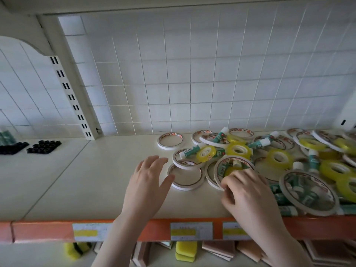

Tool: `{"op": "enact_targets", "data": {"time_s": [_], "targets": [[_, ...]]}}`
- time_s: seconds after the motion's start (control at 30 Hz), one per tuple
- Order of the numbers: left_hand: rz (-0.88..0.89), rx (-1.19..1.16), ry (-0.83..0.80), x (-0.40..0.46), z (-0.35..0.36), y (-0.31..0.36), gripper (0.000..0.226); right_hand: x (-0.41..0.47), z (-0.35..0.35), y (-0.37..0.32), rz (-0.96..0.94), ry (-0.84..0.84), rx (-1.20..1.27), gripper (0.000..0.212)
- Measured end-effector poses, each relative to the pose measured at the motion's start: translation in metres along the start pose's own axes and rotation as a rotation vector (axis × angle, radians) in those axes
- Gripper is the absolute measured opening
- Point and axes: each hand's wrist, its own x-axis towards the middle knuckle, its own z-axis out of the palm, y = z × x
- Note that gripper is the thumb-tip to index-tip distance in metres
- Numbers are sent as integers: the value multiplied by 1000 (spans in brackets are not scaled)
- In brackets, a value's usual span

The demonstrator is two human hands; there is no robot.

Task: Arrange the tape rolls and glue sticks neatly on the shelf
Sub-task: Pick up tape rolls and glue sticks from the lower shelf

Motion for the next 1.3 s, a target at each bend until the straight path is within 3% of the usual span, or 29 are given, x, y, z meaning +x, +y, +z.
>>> {"op": "enact_targets", "data": {"time_s": [0.2,0.33,0.77,1.07,1.3], "targets": [[3,-29,-4,3,6,-3,42,0,1,-2,23,-18,-81,36],[11,-38,-1,4,8,-5,41,0,1,-5,34,1,-115,24],[154,-52,-9,28,15,20,35,-4,-13,9,52,-45,6,32],[288,95,-176,60,43,50,35,-7,-25,35,145,24,-30,34],[234,61,-140,67,57,57,29,-12,-24,49,171,39,-17,33]]}}
